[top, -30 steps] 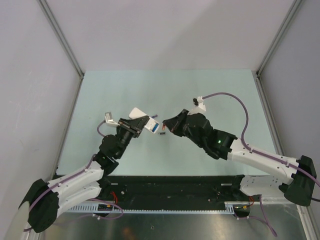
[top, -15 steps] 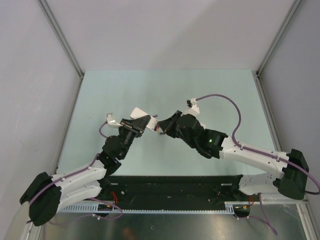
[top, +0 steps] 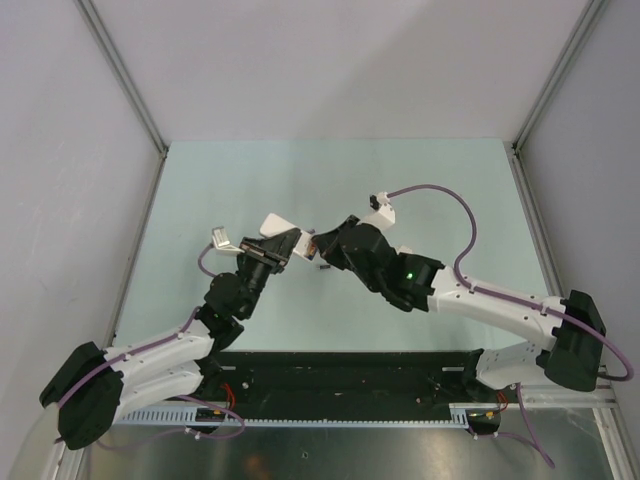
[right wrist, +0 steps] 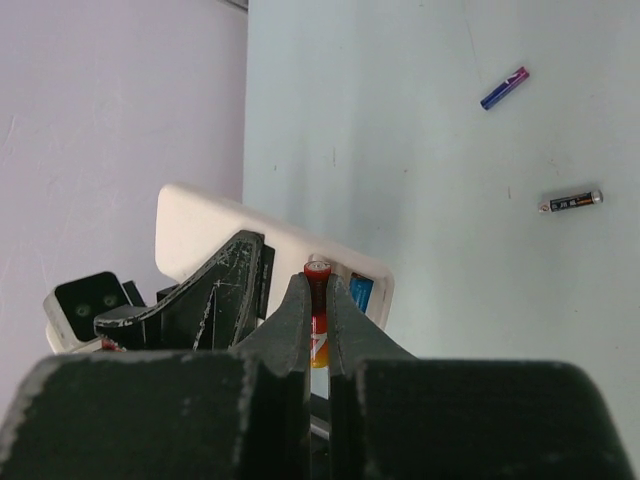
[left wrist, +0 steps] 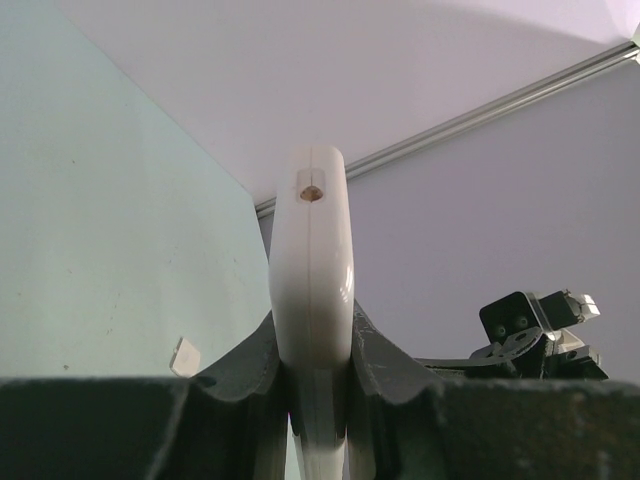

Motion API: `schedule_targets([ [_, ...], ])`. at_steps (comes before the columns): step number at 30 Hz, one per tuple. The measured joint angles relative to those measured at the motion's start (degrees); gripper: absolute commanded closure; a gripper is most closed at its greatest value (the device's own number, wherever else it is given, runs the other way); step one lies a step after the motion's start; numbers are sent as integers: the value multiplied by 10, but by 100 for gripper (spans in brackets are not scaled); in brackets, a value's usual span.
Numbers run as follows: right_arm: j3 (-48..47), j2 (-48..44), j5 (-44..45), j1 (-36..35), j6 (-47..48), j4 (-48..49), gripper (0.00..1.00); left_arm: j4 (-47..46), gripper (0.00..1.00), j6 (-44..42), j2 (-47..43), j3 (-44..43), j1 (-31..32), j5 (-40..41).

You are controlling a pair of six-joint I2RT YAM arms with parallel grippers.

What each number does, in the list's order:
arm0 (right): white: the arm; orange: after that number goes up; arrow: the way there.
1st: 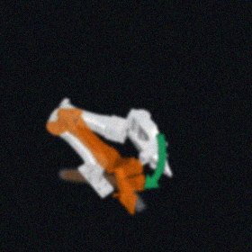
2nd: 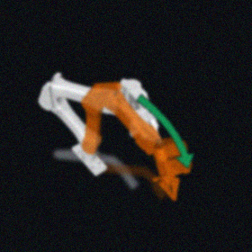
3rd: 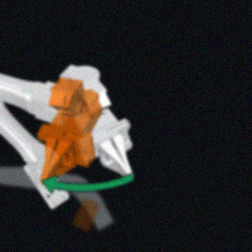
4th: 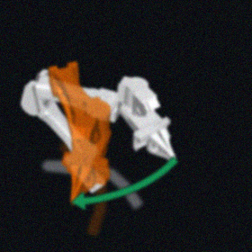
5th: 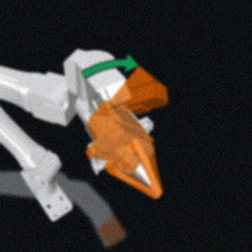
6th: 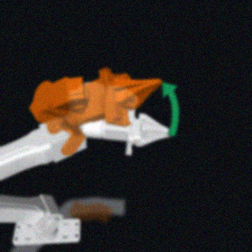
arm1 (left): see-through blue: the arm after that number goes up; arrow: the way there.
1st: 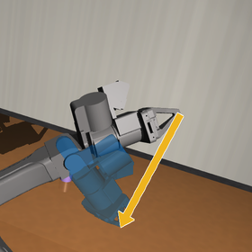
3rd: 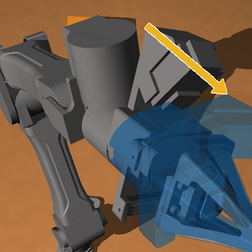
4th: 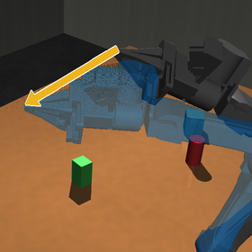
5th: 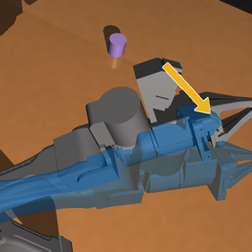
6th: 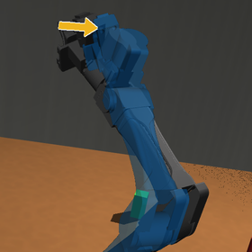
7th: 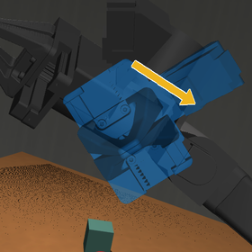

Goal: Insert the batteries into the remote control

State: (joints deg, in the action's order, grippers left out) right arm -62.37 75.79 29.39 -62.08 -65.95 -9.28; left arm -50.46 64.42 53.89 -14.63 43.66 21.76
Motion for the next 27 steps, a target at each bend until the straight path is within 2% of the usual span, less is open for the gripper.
schedule_targets([
  [18,-43,35,70,-25,21,-42,100,8,100,-1,0,-1,1,5],
  [23,-62,26,89,-34,66,-68,100,50,100,0,-8,-12,-3,6],
  [27,-75,-10,116,-43,115,-87,100,115,100,23,-24,-36,-40,-29],
])
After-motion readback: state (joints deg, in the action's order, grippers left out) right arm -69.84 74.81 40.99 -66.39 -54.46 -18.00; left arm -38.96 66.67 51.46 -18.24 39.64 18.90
